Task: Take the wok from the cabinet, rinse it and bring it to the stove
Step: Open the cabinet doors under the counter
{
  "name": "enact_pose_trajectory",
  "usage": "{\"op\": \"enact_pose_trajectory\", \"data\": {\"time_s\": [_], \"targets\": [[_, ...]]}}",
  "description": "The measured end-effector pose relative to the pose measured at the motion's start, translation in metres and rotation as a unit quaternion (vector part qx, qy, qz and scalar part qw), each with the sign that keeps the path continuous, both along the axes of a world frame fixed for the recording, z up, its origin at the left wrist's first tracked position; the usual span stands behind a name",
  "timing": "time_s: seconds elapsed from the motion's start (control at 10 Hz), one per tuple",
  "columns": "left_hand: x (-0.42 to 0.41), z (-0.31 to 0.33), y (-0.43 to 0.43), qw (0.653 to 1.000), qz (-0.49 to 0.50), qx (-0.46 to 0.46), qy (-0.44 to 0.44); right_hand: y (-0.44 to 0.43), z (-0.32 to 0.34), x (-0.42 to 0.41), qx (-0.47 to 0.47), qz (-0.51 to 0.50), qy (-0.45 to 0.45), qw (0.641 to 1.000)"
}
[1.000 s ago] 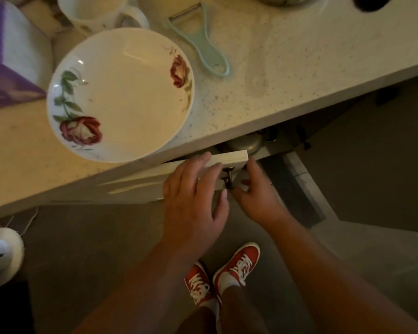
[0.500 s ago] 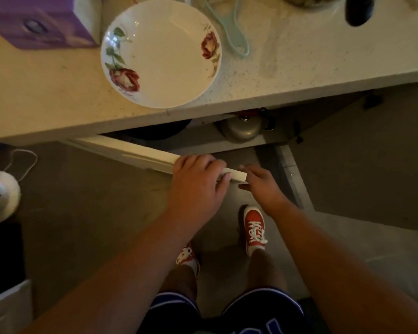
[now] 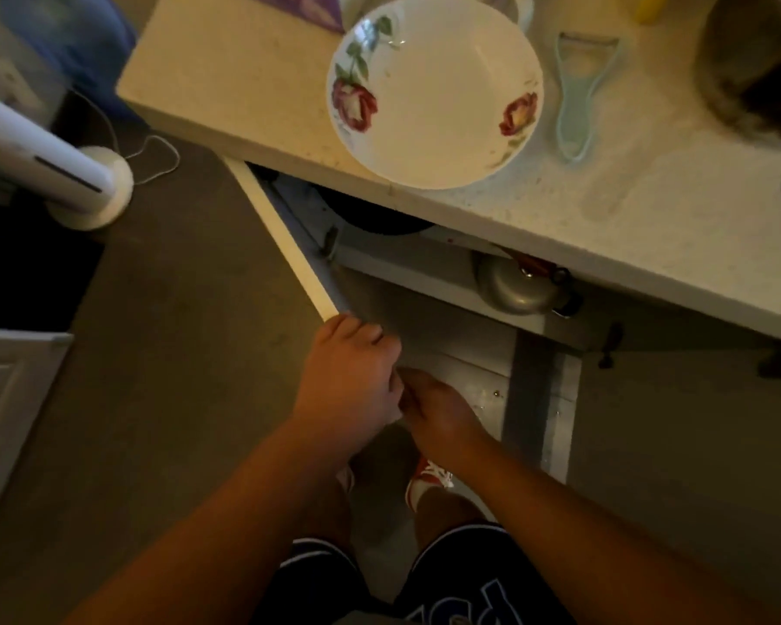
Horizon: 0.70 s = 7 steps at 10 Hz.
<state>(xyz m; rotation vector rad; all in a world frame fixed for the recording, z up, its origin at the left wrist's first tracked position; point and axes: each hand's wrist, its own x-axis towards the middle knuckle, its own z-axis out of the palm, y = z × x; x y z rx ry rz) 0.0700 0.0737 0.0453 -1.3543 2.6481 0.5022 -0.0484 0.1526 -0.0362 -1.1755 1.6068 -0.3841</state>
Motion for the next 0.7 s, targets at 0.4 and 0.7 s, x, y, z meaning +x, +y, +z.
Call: {"op": "enact_pose_trajectory", "data": {"time_s": [0.4, 0.7], "targets": [[0.108, -0.01, 0.047, 0.983, 0.175, -0.037, 0.037, -0.001, -0.026, 0.116, -0.125, 0.233, 0.089, 0.96], [0.176, -0.012, 0.051, 0.969, 0.245, -0.003, 0.032, -0.014, -0.053, 0.171, -0.215, 0.227, 0.021, 0.95]]}}
